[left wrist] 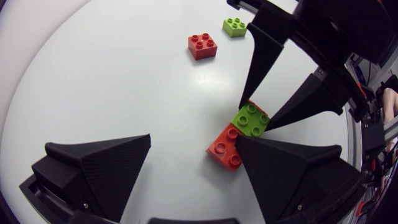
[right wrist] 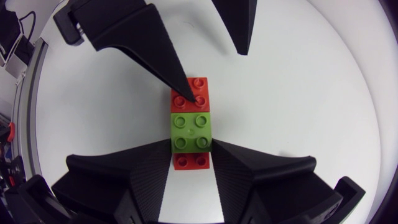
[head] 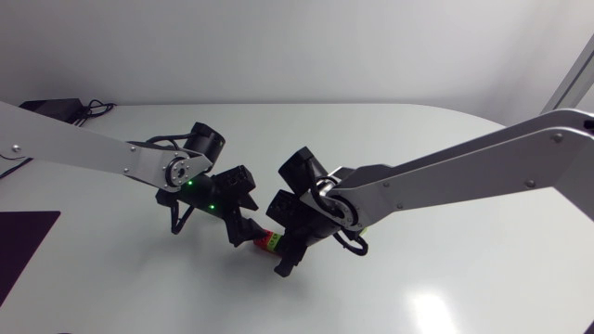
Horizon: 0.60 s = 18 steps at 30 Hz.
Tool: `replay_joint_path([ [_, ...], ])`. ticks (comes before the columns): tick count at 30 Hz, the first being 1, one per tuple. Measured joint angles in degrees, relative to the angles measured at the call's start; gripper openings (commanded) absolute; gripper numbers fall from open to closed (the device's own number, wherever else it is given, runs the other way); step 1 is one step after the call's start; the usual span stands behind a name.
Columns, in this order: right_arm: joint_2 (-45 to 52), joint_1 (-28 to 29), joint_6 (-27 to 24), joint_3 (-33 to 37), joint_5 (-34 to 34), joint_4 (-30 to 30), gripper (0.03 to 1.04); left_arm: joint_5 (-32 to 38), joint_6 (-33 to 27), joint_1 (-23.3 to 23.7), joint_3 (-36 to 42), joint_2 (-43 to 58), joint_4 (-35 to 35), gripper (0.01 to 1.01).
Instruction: Separate the duplo bricks
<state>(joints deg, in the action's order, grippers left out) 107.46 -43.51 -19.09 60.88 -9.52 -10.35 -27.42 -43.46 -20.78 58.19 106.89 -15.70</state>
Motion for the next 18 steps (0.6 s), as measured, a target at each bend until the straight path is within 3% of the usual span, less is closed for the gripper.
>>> replay_joint_path([
  [11, -1.7, 0.8, -0.1, -1.5, -1.1, -1.6, 0.4, 0.2, 0.0, -2.4, 0.0, 0.0, 0.1, 0.959],
  [18, -2.6, 3.1, -0.2, -2.1, -5.7, -3.7, 0.4, 0.2, 0.0, -3.7, 0.0, 0.0, 0.3, 0.959],
])
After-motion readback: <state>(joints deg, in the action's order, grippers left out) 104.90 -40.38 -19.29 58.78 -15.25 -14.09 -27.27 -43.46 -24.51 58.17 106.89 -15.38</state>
